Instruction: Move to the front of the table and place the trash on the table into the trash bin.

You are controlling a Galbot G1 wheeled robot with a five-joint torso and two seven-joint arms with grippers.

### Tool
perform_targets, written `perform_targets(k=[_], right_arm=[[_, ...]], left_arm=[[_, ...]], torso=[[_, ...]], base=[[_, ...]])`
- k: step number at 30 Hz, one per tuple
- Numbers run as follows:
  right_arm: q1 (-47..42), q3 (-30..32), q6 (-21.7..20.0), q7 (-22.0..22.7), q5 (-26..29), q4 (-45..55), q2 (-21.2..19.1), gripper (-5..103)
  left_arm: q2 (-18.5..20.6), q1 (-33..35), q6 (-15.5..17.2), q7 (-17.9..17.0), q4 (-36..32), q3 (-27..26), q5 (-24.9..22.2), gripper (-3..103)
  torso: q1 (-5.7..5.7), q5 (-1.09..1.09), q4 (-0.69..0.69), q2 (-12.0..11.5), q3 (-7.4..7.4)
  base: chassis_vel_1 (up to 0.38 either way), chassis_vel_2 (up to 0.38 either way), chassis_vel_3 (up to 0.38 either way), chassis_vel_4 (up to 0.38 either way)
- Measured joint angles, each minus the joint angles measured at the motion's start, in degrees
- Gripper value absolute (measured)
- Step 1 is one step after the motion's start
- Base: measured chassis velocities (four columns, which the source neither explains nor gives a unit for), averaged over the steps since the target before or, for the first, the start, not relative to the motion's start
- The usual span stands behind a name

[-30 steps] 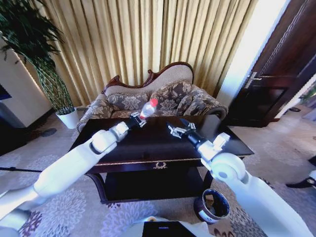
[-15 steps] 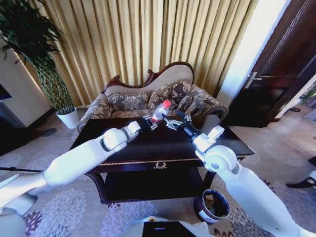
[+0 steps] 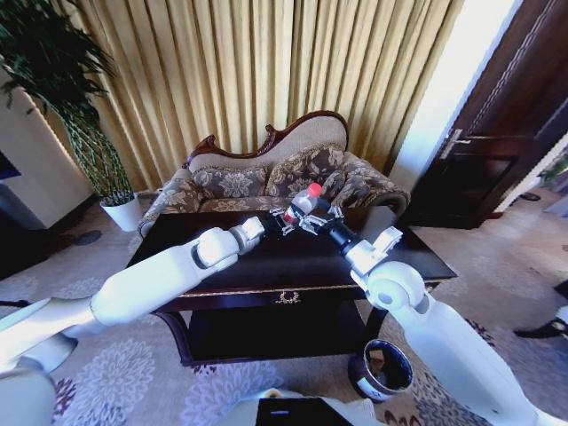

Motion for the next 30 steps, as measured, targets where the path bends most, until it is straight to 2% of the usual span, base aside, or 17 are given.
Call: perform_targets(k=[1, 2, 4, 8, 10, 14, 17, 20, 21, 23, 24, 25, 26, 29, 30], right_arm=[[-0.1, -0.1, 0.0, -0.1, -0.2, 0.0, 0.0, 69], [-0.2, -0.2, 0.0, -0.2, -0.3, 0.0, 0.0, 63], [-0.3, -0.2, 0.0, -0.2, -0.4, 0.1, 0.0, 63], [-0.7, 0.0, 0.0, -0.2, -0.6, 0.2, -0.3, 45], [-0.8, 0.1, 0.0, -0.2, -0.6, 0.3, -0.4, 45], [-1.7, 1.1, 0.1, -0.6, -0.6, 0.5, -0.9, 33], [-2.2, 1.8, 0.1, -0.6, -0.6, 0.5, -1.0, 32], [-3.1, 3.2, 0.1, -0.6, -0.5, 0.0, -1.0, 30], [-3.1, 3.2, 0.1, -0.6, -0.5, 0.0, -1.0, 30], [-3.7, 4.7, 0.1, -0.5, -0.5, -0.8, -1.1, 27], [-3.8, 5.2, 0.1, -0.4, -0.5, -1.3, -1.2, 26], [-3.9, 5.9, 0.3, -0.3, -0.5, -2.1, -1.3, 25], [-3.9, 5.9, 0.3, -0.3, -0.5, -2.1, -1.3, 25], [-3.6, 7.2, 1.0, -0.2, -0.5, -4.8, -1.4, 25], [-3.6, 7.2, 1.0, -0.2, -0.5, -4.8, -1.4, 25]], left_arm=[[-0.2, 0.1, 0.0, 0.0, 0.0, 0.0, 0.0, 30], [-0.3, 0.1, 0.0, -0.1, 0.1, 0.0, 0.0, 30], [-0.4, 0.3, 0.0, -0.2, 0.1, 0.0, 0.0, 30], [-0.8, 0.7, 0.0, -0.8, 0.0, 0.1, 0.0, 30], [-0.8, 0.8, 0.0, -0.9, 0.0, 0.1, 0.0, 30], [-0.7, 1.1, -0.3, -1.3, -0.2, 0.1, 0.0, 30], [-0.5, 1.1, -0.4, -1.6, -0.4, 0.3, -0.1, 27], [-0.4, 1.5, -0.4, -1.8, -0.4, 0.3, -0.1, 41], [-0.4, 1.5, -0.4, -1.8, -0.4, 0.3, -0.1, 41], [-0.3, 2.1, -0.4, -1.8, -0.5, 0.1, -0.6, 52], [-0.3, 2.3, -0.4, -1.7, -0.6, -0.1, -0.8, 52], [-0.1, 2.7, -0.6, -1.3, -0.8, -0.3, -1.0, 57], [-0.1, 2.7, -0.6, -1.3, -0.8, -0.3, -1.0, 57], [0.7, 3.9, -1.2, 0.6, -1.9, -1.8, -1.2, 74], [0.7, 3.9, -1.2, 0.6, -1.9, -1.8, -1.2, 74]], torso=[[0.00, 0.00, 0.00, 0.0, 0.00], [0.00, 0.00, 0.00, 0.0, 0.00], [0.00, -0.01, 0.00, 0.0, 0.00], [0.00, 0.00, 0.00, 0.0, 0.00], [0.00, 0.00, 0.00, 0.0, 0.00], [0.00, 0.00, 0.00, 0.0, 0.00], [0.00, 0.00, 0.00, 0.0, 0.00], [0.00, 0.00, 0.00, 0.0, 0.00], [0.00, 0.00, 0.00, 0.0, 0.00], [0.00, -0.01, -0.01, 0.0, 0.00], [0.00, -0.01, -0.01, 0.0, 0.00], [0.00, 0.00, -0.01, 0.0, 0.00], [0.00, 0.00, -0.01, 0.0, 0.00], [0.00, 0.01, 0.00, 0.0, 0.00], [0.00, 0.01, 0.00, 0.0, 0.00]], base=[[0.000, 0.000, 0.000, 0.000], [0.000, 0.000, 0.000, 0.000], [0.000, 0.000, 0.000, 0.000], [0.000, 0.000, 0.000, 0.000], [0.000, 0.000, 0.000, 0.000], [0.000, 0.000, 0.000, 0.000], [0.000, 0.000, 0.000, 0.000], [0.000, 0.000, 0.000, 0.000], [0.000, 0.000, 0.000, 0.000], [0.000, 0.000, 0.000, 0.000], [0.000, 0.000, 0.000, 0.000], [0.000, 0.000, 0.000, 0.000], [0.000, 0.000, 0.000, 0.000], [0.000, 0.000, 0.000, 0.000], [0.000, 0.000, 0.000, 0.000]])
